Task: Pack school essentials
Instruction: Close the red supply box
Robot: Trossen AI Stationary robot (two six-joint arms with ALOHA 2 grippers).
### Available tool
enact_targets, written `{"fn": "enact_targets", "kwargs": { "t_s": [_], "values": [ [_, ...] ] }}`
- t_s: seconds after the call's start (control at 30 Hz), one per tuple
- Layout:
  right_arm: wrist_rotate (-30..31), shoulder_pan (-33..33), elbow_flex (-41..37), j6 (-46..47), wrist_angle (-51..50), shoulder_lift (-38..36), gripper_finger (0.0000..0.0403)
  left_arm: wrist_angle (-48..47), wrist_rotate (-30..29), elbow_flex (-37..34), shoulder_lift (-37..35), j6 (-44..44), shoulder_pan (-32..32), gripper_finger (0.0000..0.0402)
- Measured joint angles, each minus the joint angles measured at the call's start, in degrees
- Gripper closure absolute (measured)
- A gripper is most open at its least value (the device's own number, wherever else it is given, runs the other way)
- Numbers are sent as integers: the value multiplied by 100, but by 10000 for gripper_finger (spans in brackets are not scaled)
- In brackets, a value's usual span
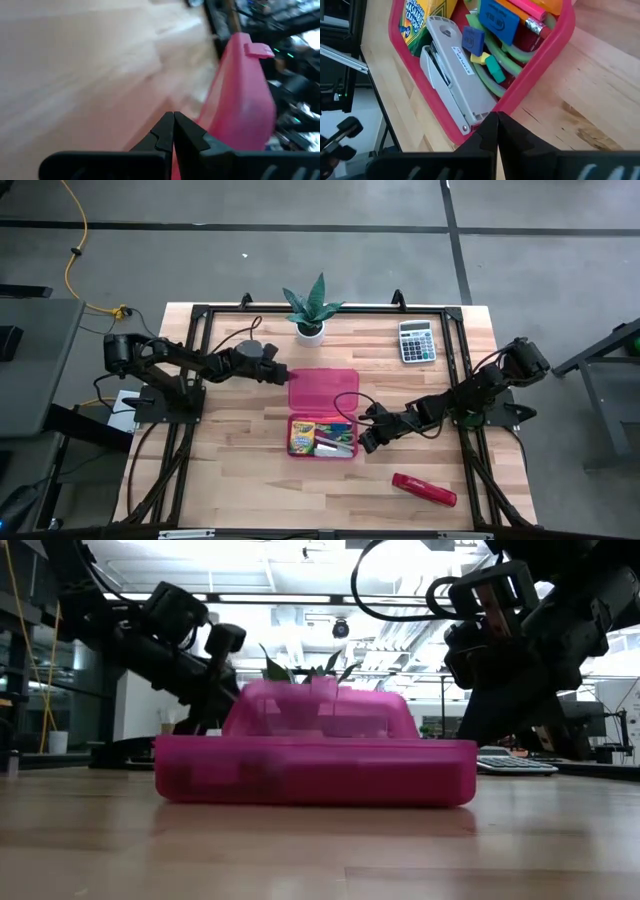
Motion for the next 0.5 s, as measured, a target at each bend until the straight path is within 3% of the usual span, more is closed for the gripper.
{"fn": "enact_targets", "kwargs": {
  "t_s": [0.3,0.5],
  "values": [
    [7,0,0,-50,0,0,403,738,1013,0,-29,72,-4,401],
    [10,0,0,-105,2,0,403,1087,1328,0,-35,-76,-4,401]
  ]
}}
